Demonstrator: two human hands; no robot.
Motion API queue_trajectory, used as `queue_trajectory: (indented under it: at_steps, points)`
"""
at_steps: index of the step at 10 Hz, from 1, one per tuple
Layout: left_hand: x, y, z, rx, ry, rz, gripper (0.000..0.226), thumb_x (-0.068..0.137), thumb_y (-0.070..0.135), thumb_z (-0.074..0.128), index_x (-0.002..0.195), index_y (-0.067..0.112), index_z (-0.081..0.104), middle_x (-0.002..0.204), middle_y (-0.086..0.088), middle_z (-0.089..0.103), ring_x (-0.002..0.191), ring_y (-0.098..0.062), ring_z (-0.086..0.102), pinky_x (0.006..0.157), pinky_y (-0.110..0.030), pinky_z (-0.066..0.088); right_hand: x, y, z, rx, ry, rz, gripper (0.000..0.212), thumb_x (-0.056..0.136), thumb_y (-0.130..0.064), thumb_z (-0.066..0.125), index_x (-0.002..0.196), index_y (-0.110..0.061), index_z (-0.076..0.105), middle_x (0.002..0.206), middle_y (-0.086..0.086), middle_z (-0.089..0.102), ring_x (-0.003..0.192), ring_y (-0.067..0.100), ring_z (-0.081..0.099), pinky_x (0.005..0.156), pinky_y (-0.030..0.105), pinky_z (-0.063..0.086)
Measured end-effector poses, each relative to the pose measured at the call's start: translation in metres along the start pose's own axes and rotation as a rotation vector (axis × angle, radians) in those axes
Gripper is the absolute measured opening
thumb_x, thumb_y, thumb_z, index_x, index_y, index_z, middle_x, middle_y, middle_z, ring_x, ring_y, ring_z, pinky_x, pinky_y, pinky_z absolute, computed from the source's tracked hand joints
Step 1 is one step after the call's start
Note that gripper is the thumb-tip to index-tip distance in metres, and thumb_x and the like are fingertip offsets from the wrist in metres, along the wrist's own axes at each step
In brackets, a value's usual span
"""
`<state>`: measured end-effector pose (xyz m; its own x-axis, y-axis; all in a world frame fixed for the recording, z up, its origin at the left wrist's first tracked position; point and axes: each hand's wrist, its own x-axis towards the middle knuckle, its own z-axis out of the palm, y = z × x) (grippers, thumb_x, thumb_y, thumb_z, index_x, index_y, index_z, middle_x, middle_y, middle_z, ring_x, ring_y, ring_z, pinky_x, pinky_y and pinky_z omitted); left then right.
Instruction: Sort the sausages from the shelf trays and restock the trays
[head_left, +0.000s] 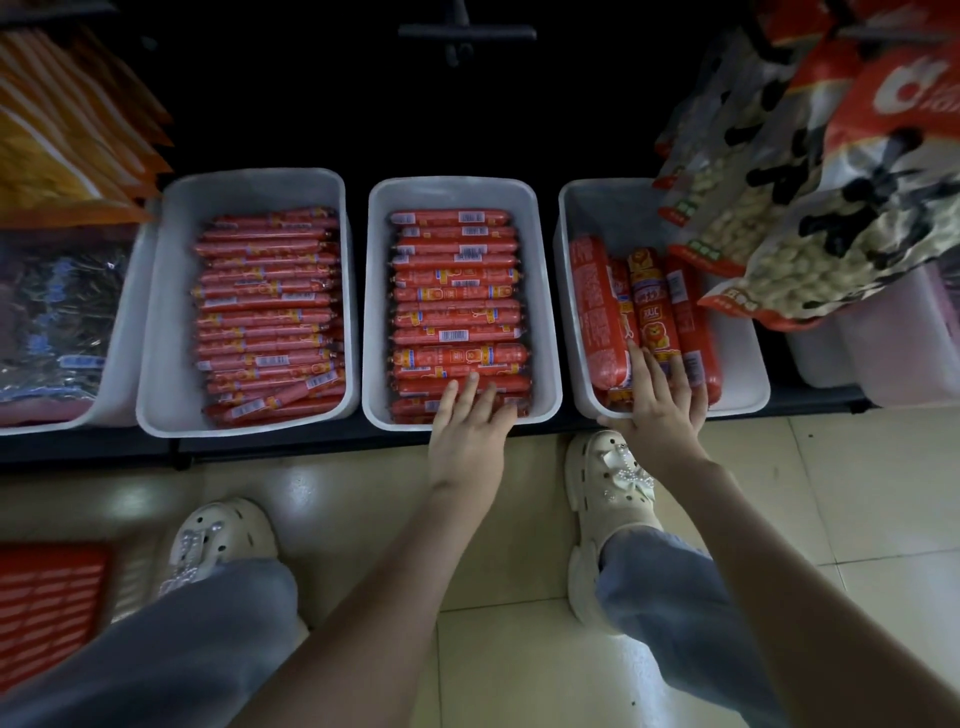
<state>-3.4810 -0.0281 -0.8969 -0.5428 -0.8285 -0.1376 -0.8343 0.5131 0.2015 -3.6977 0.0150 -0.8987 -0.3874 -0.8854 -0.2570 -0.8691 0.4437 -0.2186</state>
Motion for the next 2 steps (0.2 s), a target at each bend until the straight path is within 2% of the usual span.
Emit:
queue_trajectory:
  at_steps: [1,2]
  points:
    - [0.006,0.005,-0.019,0.03,-0.231,-0.12,0.055,0.098,0.009,0.03,0.15,0.021,0.02,0.158,-0.017,0.012,0.147,-0.032,0.003,0.117,-0.041,-0.008,-0.002,-0.008,-0.009,0.0,-0.071,0.036,0.096,0.086,-0.038,0.064,0.151,-0.024,-0.005,0.159,0.0,0.003,0.146,0.027,-0.009,0.115,0.052,-0.006]
    - [0.001,0.02,-0.054,-0.044,-0.331,-0.169,0.071,0.099,0.016,0.043,0.152,0.021,-0.003,0.156,-0.017,0.014,0.144,-0.034,0.014,0.117,-0.042,0.006,-0.022,-0.033,-0.034,0.037,-0.075,0.064,0.101,0.082,-0.027,0.069,0.151,-0.02,-0.005,0.158,0.006,-0.001,0.146,0.029,-0.006,0.117,0.05,0.0]
